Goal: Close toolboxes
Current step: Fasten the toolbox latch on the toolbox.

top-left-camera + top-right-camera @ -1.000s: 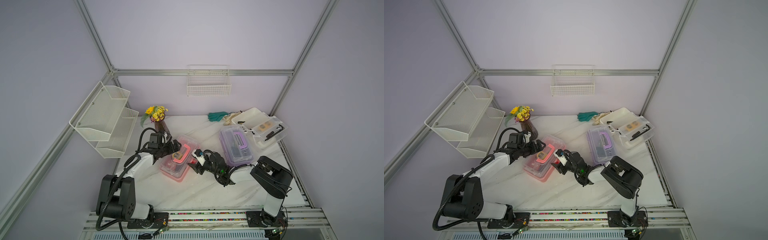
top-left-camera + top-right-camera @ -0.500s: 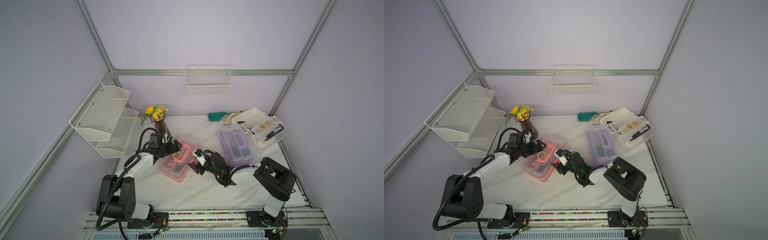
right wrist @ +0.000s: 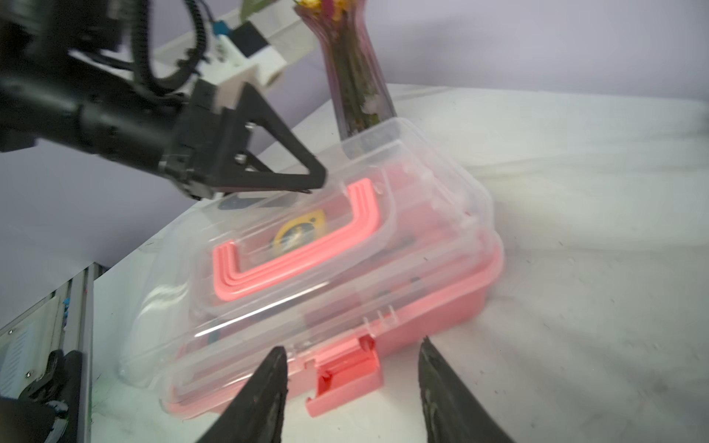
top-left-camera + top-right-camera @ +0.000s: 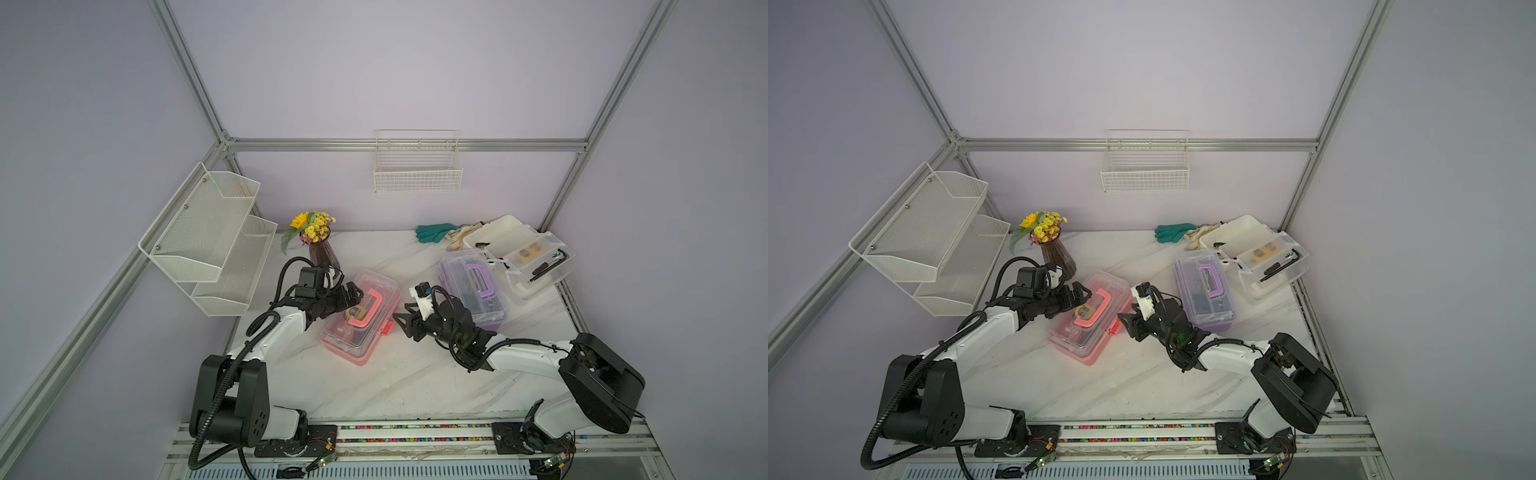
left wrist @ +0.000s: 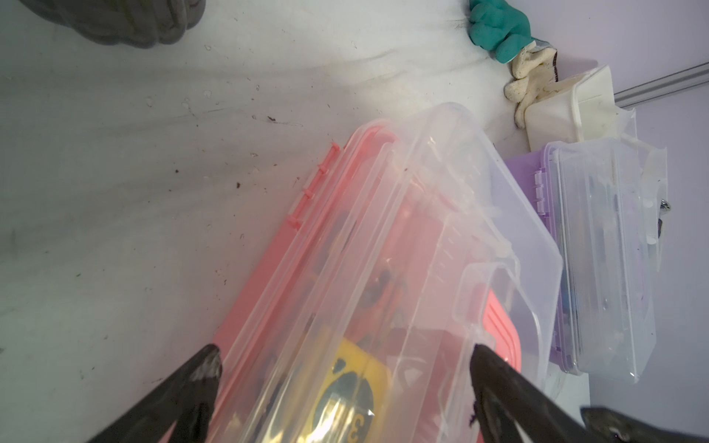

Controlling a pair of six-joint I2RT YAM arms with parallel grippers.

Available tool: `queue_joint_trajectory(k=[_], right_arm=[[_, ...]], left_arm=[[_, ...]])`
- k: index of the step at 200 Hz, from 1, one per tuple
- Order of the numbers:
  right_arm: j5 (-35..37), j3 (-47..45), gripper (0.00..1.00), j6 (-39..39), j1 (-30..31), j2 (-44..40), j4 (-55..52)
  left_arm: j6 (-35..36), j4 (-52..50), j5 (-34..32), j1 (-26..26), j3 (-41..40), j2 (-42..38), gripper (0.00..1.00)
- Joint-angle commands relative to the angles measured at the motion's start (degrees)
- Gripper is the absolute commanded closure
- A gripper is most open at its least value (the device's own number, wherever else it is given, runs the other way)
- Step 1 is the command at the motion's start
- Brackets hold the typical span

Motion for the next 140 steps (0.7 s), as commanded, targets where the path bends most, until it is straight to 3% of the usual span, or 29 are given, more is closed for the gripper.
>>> queue_joint_trajectory(k=[1, 52, 140], right_arm=[[-4.2, -0.4, 0.46, 10.1, -1.9, 0.7, -5.7], [-13.3, -1.4, 0.53, 17.8, -3.4, 6.8, -2.6], [-17.0, 0.2, 0.59, 22.3, -3.3, 15.3, 5.9]], left_arm=[[0.1, -5.3, 2.4, -0.4, 1.0, -2.9, 0.0], [0.5, -6.5, 3.8, 0.7, 1.0, -4.8, 0.0], [0.5, -5.7, 5.0, 0.8, -0.9, -2.1, 0.0]])
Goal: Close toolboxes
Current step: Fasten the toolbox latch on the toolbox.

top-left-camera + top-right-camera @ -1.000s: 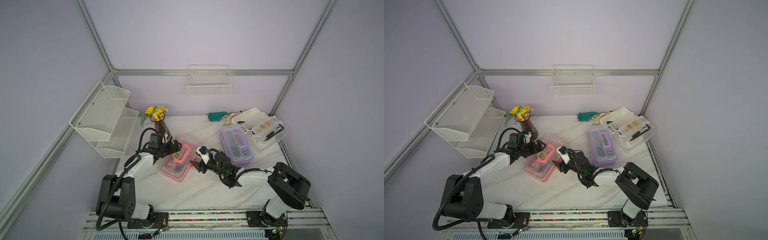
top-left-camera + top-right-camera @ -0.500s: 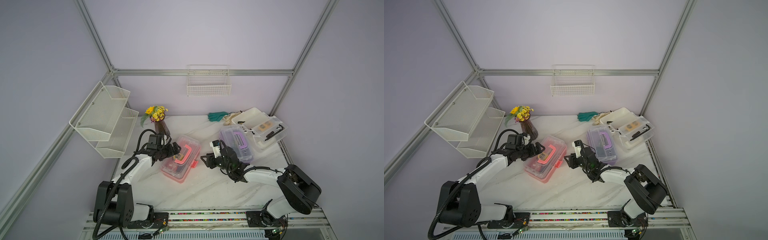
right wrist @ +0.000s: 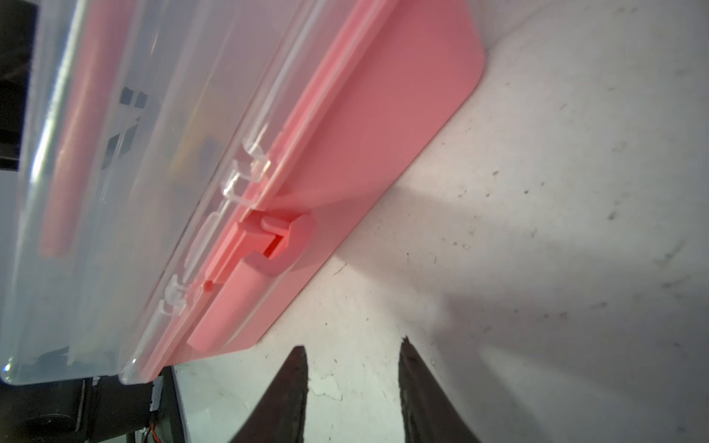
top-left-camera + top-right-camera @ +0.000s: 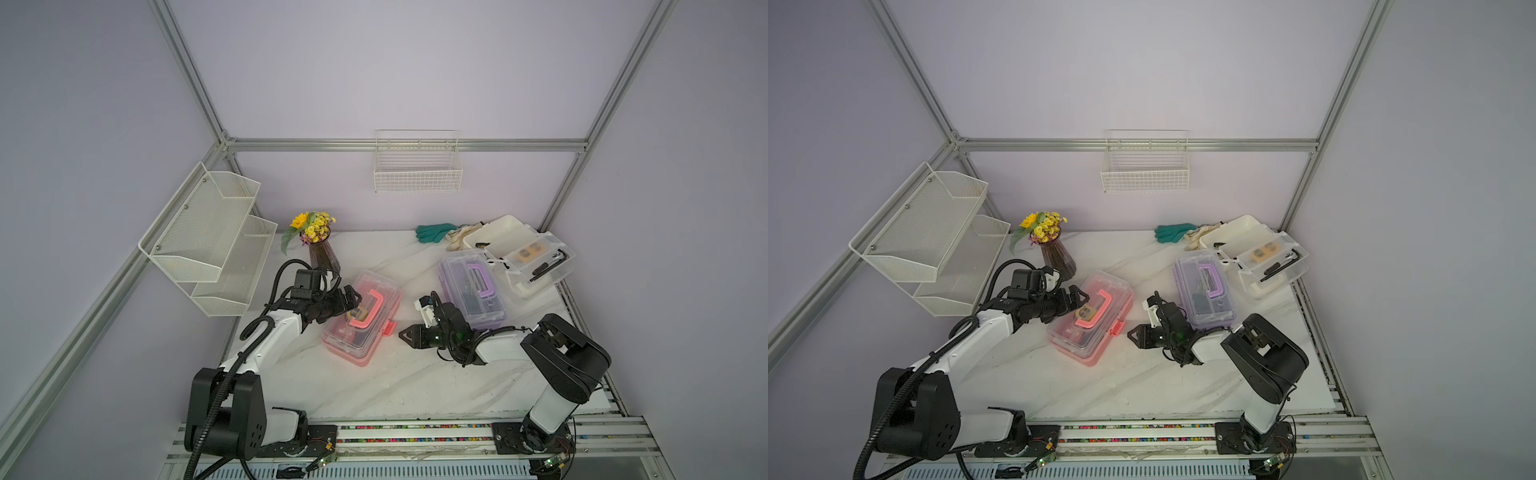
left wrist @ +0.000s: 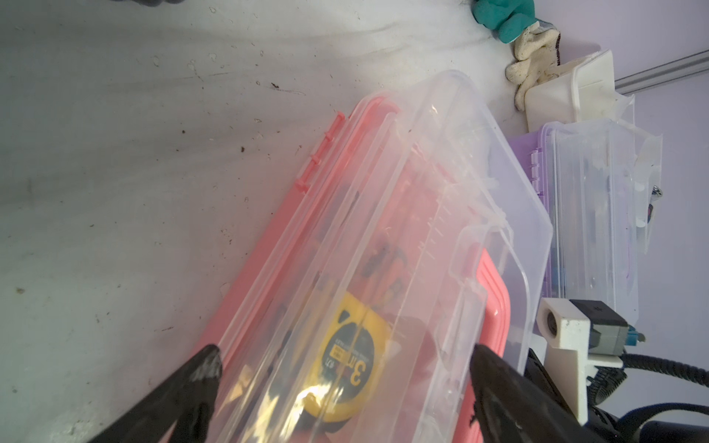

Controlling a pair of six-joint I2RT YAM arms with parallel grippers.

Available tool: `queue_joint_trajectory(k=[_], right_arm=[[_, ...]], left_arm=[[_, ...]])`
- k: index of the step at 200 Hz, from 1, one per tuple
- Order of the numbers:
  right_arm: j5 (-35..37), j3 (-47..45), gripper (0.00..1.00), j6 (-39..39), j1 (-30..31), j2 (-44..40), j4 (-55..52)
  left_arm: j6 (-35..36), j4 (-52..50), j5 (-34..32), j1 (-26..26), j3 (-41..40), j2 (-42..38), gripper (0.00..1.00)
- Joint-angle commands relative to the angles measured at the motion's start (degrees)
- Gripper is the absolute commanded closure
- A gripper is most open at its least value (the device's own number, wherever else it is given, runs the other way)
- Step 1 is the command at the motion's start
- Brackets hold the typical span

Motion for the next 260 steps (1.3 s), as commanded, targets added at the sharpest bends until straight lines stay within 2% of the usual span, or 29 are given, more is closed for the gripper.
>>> queue_joint_trajectory(k=[1, 41, 165, 222, 239, 260], right_arm=[[-2.2, 1.7, 0.59, 2.4, -0.3, 2.5, 6.1], [-2.7, 4.1, 0.59, 2.0, -0.2, 4.9, 9.4], [-3.2, 5.6, 0.57, 0.3, 0.5, 4.6, 10.9], [2.1, 5.0, 0.5, -18.9, 0.9, 0.4, -0.7], [3.7, 2.3, 0.48, -24.6, 1.1, -0.8, 2.1], [3.3, -2.5, 0.46, -29.8, 1.2, -1.5, 11.6]], left_arm=[[0.3, -0.8, 3.2, -0.1, -0.9, 0.8, 0.0], [0.3, 0.0, 3.4, -0.1, -1.5, 1.7, 0.0], [0.1, 0.9, 3.4, -0.1, -2.4, 2.3, 0.0], [0.0, 1.1, 3.4, -0.1, -2.4, 2.5, 0.0], [-0.1, 1.1, 3.3, -0.1, -2.4, 2.3, 0.0], [-0.3, 1.2, 3.3, -0.1, -2.3, 2.5, 0.0]])
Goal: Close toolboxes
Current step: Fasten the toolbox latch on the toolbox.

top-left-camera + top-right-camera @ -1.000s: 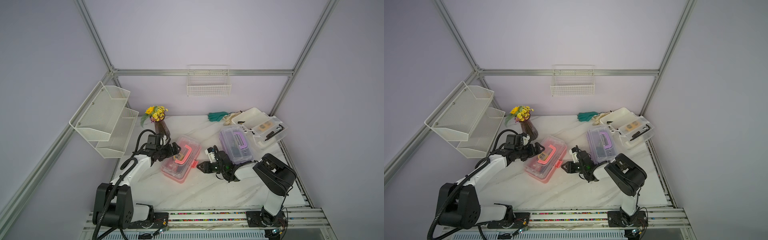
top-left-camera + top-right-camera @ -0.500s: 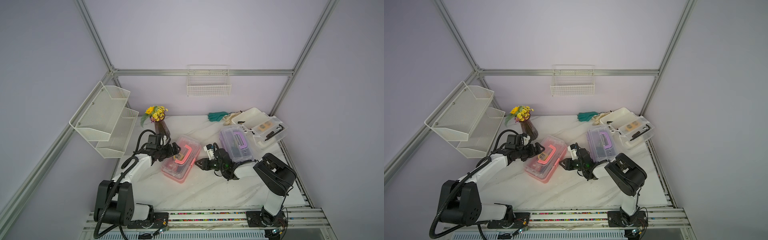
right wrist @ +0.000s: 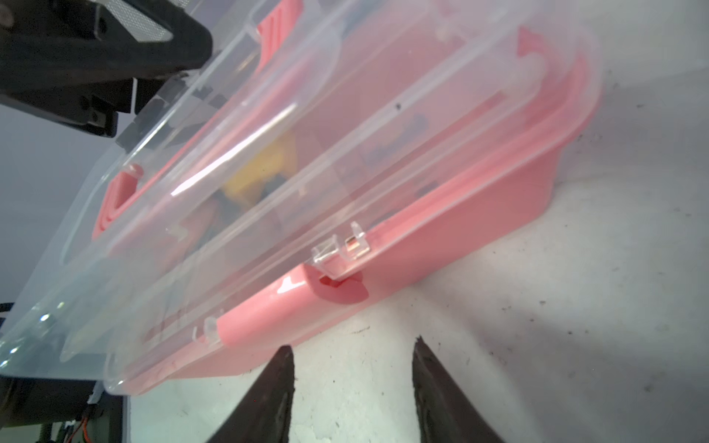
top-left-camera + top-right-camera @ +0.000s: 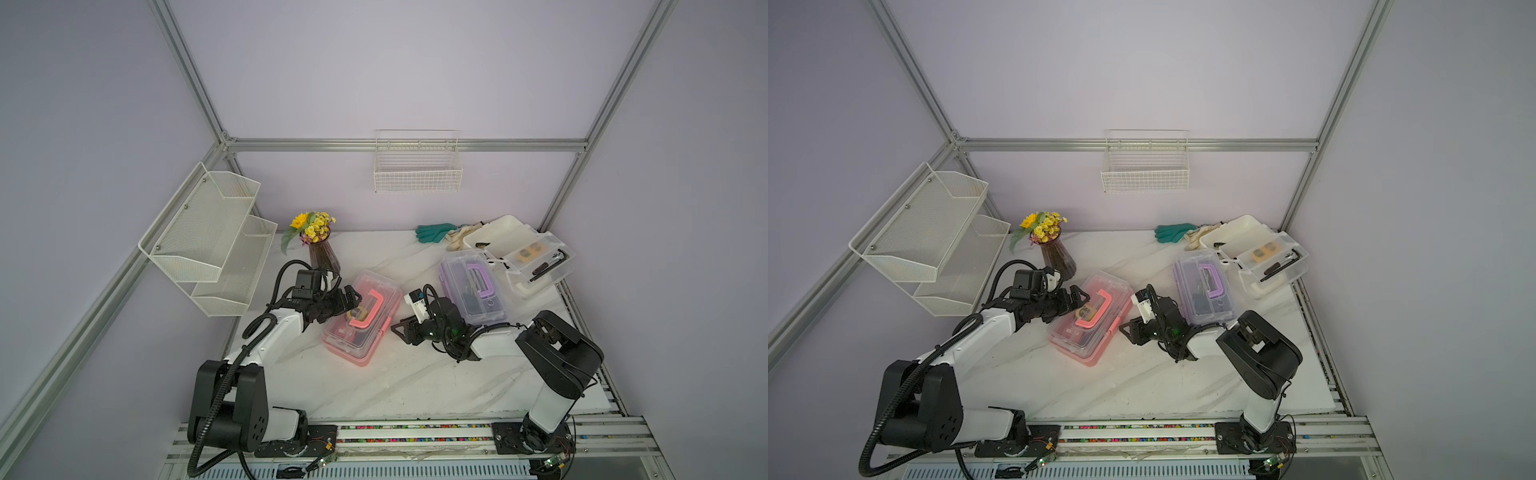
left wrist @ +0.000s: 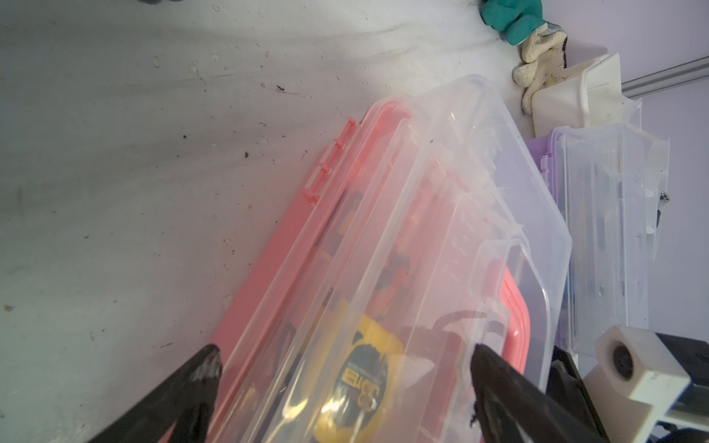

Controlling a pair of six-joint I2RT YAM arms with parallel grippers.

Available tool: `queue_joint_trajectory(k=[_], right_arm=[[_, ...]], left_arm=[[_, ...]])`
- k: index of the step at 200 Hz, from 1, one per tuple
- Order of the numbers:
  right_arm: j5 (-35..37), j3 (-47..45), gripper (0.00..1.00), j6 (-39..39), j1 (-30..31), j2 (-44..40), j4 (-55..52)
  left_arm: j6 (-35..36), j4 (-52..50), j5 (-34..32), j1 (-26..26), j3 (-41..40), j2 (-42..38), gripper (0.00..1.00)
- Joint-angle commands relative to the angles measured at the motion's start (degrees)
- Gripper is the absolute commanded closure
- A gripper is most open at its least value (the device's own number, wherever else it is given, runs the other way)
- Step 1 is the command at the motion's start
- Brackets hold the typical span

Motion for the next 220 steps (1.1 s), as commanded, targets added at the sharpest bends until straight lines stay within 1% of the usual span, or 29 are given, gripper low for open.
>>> queue_joint_trajectory(k=[1, 24, 33, 42, 53, 89, 130, 175, 220], right_arm=[[1.5, -4.8, 0.46, -10.7, 0.4, -1.5, 8.1], [0.0, -7.2, 0.43, -14.9, 1.0, 0.0, 16.7], [-0.7, -7.5, 0.4, -16.1, 1.4, 1.0, 19.5], [-0.9, -7.4, 0.38, -17.0, 2.0, 2.4, 21.8], [-0.8, -6.6, 0.37, -18.0, 2.9, 3.9, 23.5], [3.1, -4.3, 0.37, -19.5, 5.4, 7.8, 27.3], [8.0, -3.5, 0.37, -19.2, 5.7, 10.4, 31.6], [9.4, -2.1, 0.37, -19.0, 5.9, 12.3, 32.6], [10.1, -1.4, 0.4, -19.3, 6.4, 13.2, 32.8]], left_arm=[[-0.3, -1.3, 3.1, -0.5, -1.7, 0.4, 0.0], [-0.3, -1.3, 2.9, -0.5, -1.5, 0.6, 0.0], [-0.2, -1.3, 2.9, -0.4, -1.5, 0.7, 0.0], [-0.2, -1.3, 2.8, -0.5, -1.5, 0.8, 0.0], [-0.1, -1.3, 2.8, -0.5, -1.4, 1.0, 0.0], [0.0, -1.3, 2.9, -0.5, -1.3, 1.3, 0.0], [0.0, -1.3, 3.4, -0.5, -1.2, 1.7, 0.0], [0.1, -1.3, 3.6, -0.5, -1.1, 1.8, 0.0], [0.1, -1.2, 3.5, -0.4, -1.3, 1.6, 0.0]])
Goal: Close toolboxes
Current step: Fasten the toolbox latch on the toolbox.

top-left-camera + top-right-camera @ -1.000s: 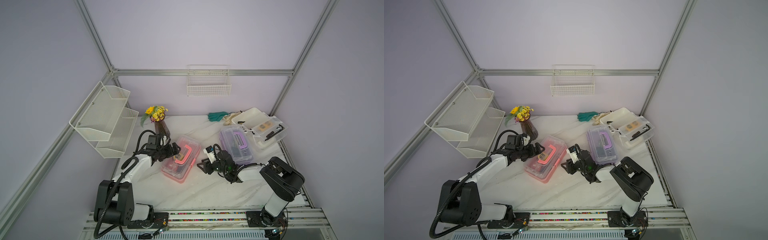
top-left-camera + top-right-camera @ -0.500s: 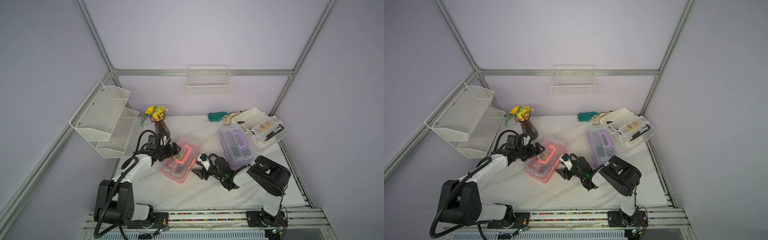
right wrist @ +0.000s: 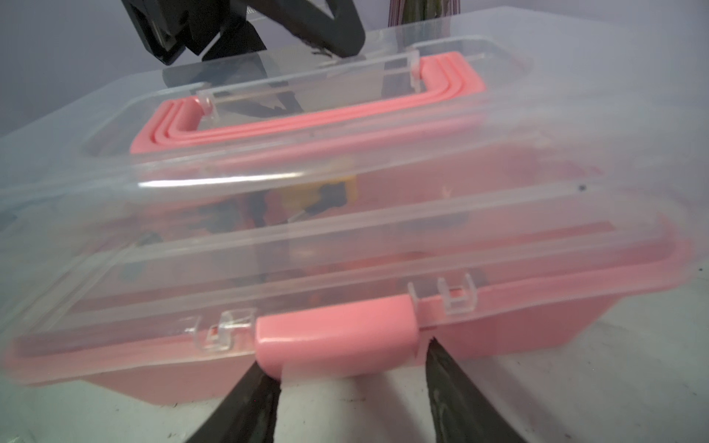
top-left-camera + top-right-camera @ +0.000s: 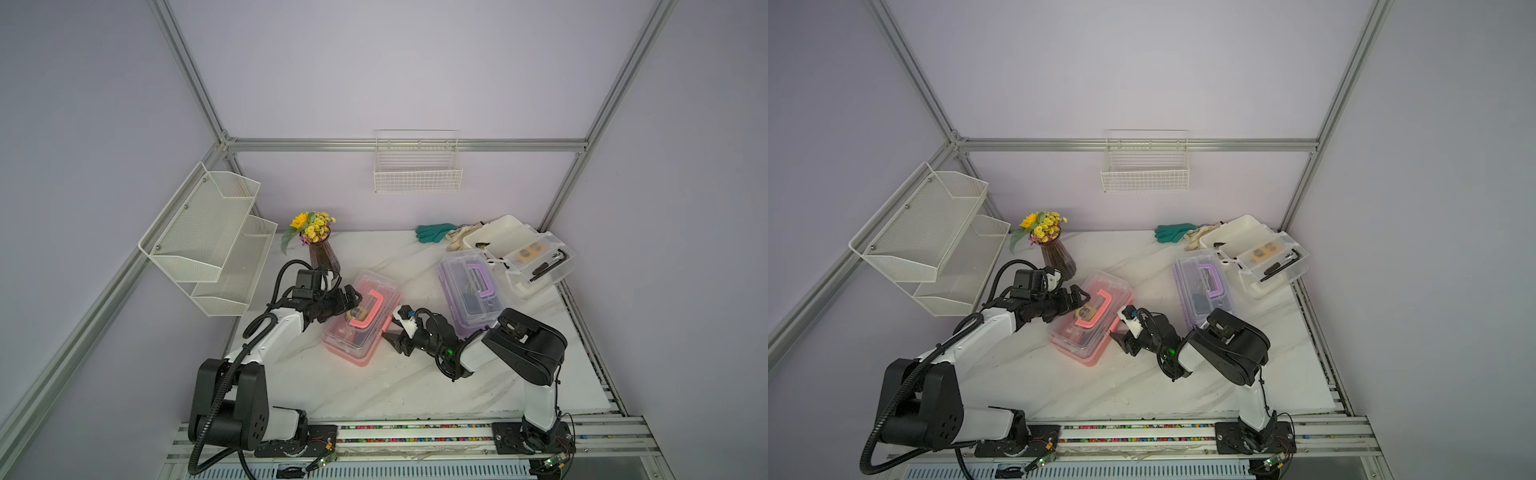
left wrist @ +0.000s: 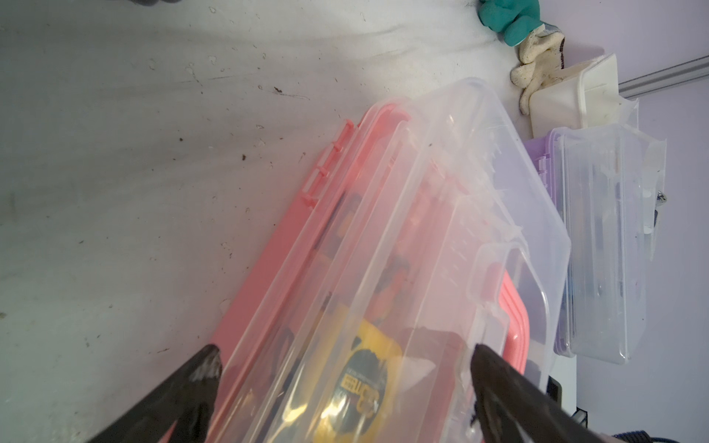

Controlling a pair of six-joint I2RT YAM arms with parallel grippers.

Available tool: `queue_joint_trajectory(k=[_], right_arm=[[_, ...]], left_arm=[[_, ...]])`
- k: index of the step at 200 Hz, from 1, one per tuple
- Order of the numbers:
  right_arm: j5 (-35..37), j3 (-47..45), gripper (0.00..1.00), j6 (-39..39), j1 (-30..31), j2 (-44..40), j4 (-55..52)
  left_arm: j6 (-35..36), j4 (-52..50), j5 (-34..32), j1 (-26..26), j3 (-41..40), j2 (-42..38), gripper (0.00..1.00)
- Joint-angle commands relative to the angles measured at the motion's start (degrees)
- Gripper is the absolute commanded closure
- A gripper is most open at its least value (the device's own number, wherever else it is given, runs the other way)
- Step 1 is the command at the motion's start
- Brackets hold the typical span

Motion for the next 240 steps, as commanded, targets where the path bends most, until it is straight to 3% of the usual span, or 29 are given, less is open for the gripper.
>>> queue_joint_trajectory(k=[1, 75, 156, 240], right_arm=[[1.7, 1.1, 0.4, -1.5, 0.5, 0.5, 4.7], [2.2, -0.2, 0.54, -3.4, 0.6, -1.4, 2.1], [2.8, -0.7, 0.54, -5.3, 0.7, -5.9, -4.6], [3.0, -4.0, 0.54, -5.0, 0.7, -6.5, -0.3]], left_arm=[[0.1, -1.9, 3.1, -0.4, -1.3, 1.2, 0.0], [-0.2, -1.3, 3.2, -0.5, -1.6, 1.2, 0.0], [-0.2, -1.2, 3.1, -0.5, -1.7, 1.2, 0.0], [-0.5, -0.9, 3.1, -0.5, -1.9, 1.2, 0.0]])
